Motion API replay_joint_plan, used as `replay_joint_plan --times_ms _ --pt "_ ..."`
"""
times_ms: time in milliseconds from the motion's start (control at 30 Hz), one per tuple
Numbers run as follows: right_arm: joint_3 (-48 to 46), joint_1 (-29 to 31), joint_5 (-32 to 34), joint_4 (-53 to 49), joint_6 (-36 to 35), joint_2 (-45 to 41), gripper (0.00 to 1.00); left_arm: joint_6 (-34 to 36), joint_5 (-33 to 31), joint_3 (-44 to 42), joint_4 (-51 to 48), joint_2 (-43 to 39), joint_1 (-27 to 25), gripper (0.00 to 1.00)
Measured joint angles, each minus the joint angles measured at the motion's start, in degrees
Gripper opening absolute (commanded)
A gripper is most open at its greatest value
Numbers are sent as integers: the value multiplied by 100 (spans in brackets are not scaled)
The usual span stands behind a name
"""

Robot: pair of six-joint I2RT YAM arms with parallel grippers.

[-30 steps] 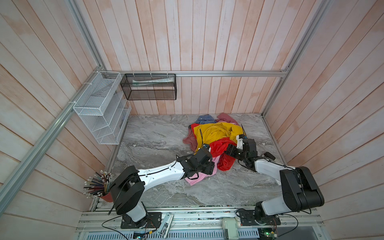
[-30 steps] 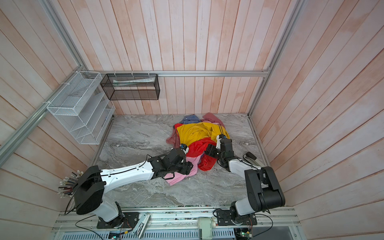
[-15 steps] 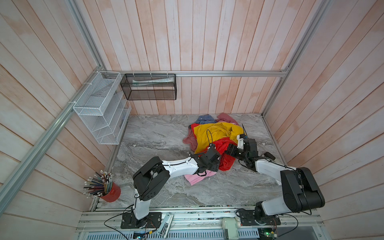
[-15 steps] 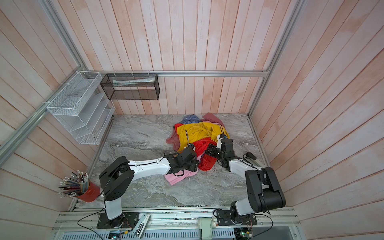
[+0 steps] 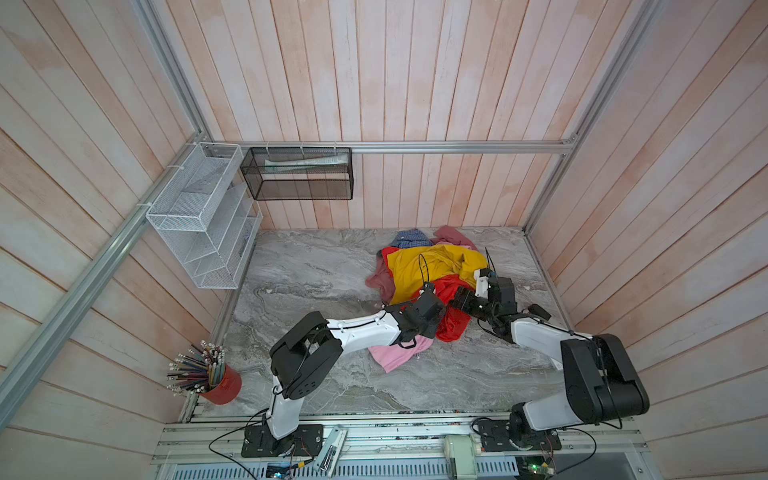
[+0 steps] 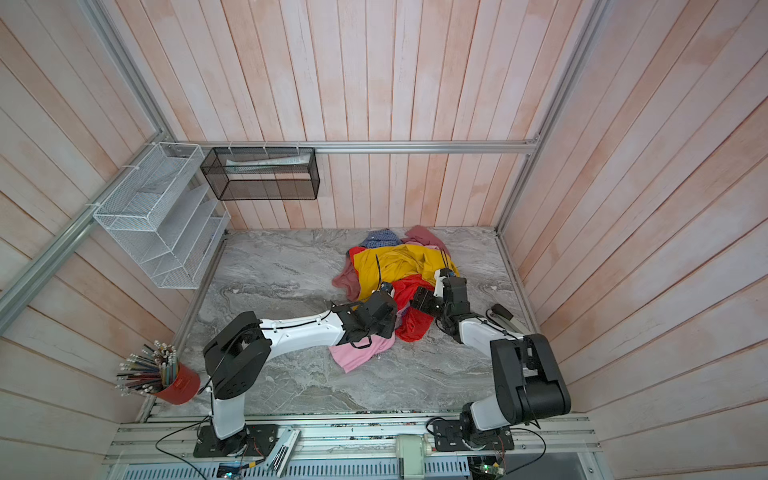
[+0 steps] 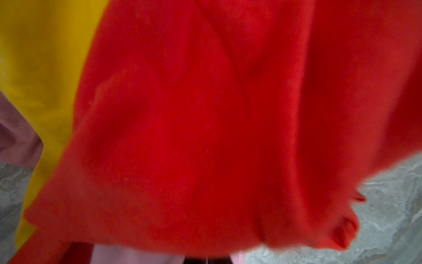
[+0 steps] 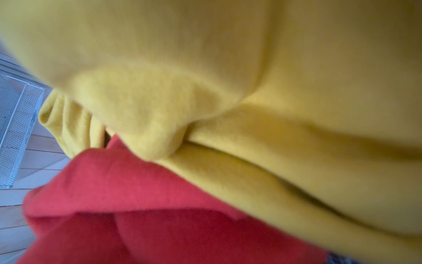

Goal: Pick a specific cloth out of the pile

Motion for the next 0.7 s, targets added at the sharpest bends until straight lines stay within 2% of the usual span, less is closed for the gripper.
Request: replay_joint_plan --times_ms 267,367,433,500,533,633,700 --pt "0 -44 -52 13 7 0 80 131 -55 -188 -35 -699 0 0" --pt "0 -46 -68 15 4 0 80 133 -96 -190 -63 -691 0 2" --pt "0 -50 -81 15 4 0 80 125 -90 -188 -129 -577 -2 15" --pt "0 -55 -83 15 2 0 80 83 -48 -188 -208 -411 0 37" --pt "0 -59 -83 15 2 0 80 76 -15 -188 -227 -332 -2 45" --pt "0 -66 -85 15 2 0 80 55 68 -195 -247 -214 -2 65" --pt "0 -66 -85 15 2 0 80 48 101 -195 -232 -210 -2 72"
